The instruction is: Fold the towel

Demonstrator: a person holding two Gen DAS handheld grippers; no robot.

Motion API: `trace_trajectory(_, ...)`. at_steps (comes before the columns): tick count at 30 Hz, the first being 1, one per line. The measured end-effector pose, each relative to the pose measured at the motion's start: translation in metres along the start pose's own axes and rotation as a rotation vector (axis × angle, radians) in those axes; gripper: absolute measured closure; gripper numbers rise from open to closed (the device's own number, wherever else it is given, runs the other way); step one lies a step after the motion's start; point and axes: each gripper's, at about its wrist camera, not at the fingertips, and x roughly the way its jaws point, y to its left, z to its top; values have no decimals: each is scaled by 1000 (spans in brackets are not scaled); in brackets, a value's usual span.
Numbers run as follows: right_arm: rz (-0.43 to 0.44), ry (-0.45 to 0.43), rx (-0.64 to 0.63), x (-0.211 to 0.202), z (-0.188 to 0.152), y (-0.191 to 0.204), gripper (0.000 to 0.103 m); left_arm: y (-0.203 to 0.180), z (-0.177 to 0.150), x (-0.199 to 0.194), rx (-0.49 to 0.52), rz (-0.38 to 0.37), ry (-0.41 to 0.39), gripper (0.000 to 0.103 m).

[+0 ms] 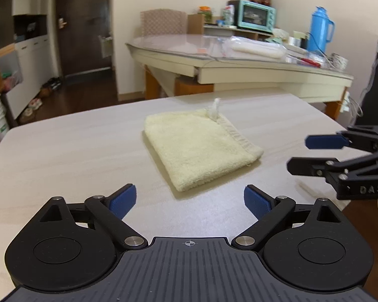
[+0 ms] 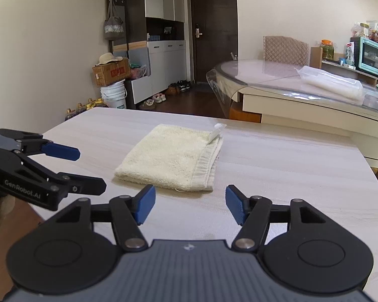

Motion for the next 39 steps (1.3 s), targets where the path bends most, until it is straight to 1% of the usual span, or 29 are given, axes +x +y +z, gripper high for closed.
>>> trace_trajectory(3,1,-6,-4,-7,-1,4,37,-1,-2,-5,-22,19,13,6)
trace_trajectory(5,2,-11,-8,-11,-1,5,37,-4,-3,-5,-31,53,26,2)
trace_trajectory(7,1,-16,-10,-14,-2,7,37,-5,-5,-10,-43,46,11,0)
trace_trajectory(10,2,-25,-15,-19,-2,10,37,-6,-9,-18,-62,34,-11,0)
trace_trajectory(13,7,-32,-21,-24,-4,13,37,-2,-11,-26,-120,56,-54,0)
trace_trajectory(17,7,-39,-26,-30,-6,16,36,4,-12,-34,-170,51,-72,0)
trace_trajectory(20,7,-49,-26,-35,-6,16,36,0,-10,-37,-144,82,-68,0)
trace_trajectory(26,13,-61,-30,-41,-6,19,36,-6,-11,-41,-116,90,-61,0)
trace_trajectory(33,14,-65,-29,-40,-2,22,35,-3,-11,-37,-149,92,-44,0)
trace_trajectory(35,16,-65,-29,-39,-2,23,33,-5,-12,-36,-140,89,-41,0)
trace_trajectory(39,19,-65,-29,-39,-3,25,33,-7,-13,-35,-125,98,-26,0)
